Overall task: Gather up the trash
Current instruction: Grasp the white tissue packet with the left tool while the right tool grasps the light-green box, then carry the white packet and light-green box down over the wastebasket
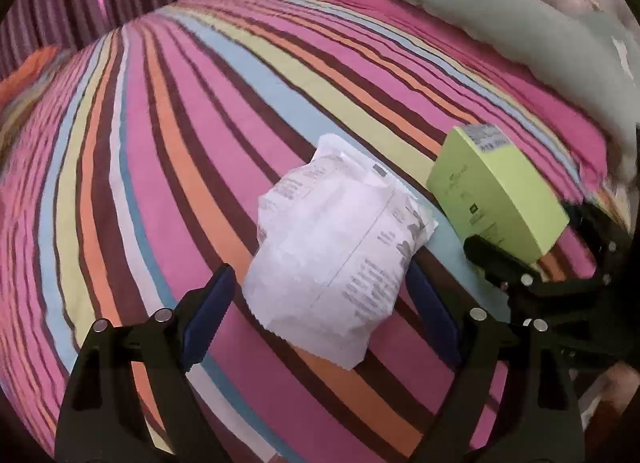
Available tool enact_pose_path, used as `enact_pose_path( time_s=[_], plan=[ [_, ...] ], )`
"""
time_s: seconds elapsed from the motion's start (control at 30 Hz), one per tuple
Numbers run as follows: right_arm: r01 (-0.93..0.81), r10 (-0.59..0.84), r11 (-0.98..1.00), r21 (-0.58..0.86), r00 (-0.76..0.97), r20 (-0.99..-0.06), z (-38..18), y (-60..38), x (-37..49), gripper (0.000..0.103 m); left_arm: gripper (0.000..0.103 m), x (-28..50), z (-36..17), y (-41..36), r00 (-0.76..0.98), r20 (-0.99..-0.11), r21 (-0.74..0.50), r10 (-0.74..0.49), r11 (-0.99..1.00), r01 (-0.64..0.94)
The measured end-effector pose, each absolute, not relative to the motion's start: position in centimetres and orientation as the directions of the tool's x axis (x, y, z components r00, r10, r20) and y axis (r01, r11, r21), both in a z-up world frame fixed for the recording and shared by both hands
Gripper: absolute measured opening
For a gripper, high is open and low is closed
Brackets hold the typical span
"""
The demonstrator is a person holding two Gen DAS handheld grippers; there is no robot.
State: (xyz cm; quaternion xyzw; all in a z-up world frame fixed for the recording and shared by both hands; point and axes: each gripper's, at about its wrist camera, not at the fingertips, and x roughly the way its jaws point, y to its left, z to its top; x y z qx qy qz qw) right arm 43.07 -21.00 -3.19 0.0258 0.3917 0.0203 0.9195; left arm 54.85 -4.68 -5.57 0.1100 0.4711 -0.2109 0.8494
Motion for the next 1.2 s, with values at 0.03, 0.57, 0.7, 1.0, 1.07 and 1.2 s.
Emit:
enact_pose_path(
  time_s=[0.03,0.57,0.7,1.0,1.07,1.2],
  plan=[
    [-0.028,0.063,0.998,0.061,0.694,-0.717,-3.1,-21.0,43.2,0.088,0.084,54.8,-5.5,-4.8,0.482,-0.842,0.017,-0.244,0.880,0.475],
    [-0.108,0.150,0.989,0.105,0.665,-0.732,-3.6,-20.5,43.7,0.046,0.050,55.3,-7.0,-7.7,0.542,-0.824,0.105,-0.168,0.894,0.436],
    [-0.105,0.153,0.988,0.111,0.661,-0.735,-3.5,-20.4,43.1,0.046,0.045,54.4,-6.8,-6.9,0.537,-0.821,0.045,-0.195,0.915,0.400],
    [-0.099,0.179,0.984,0.151,0.660,-0.730,-2.2,-19.8,39.4,0.046,0.043,49.5,-5.2,-4.8,0.544,-0.807,-0.036,-0.229,0.939,0.342],
    [-0.107,0.190,0.981,0.159,0.657,-0.729,-1.8,-19.5,38.2,0.046,0.043,47.6,-4.9,-4.3,0.542,-0.809,-0.051,-0.228,0.946,0.321],
    [-0.116,0.211,0.977,0.179,0.654,-0.726,-1.1,-18.9,35.3,0.046,0.042,43.9,-4.3,-3.5,0.544,-0.812,-0.053,-0.213,0.954,0.295]
  ],
)
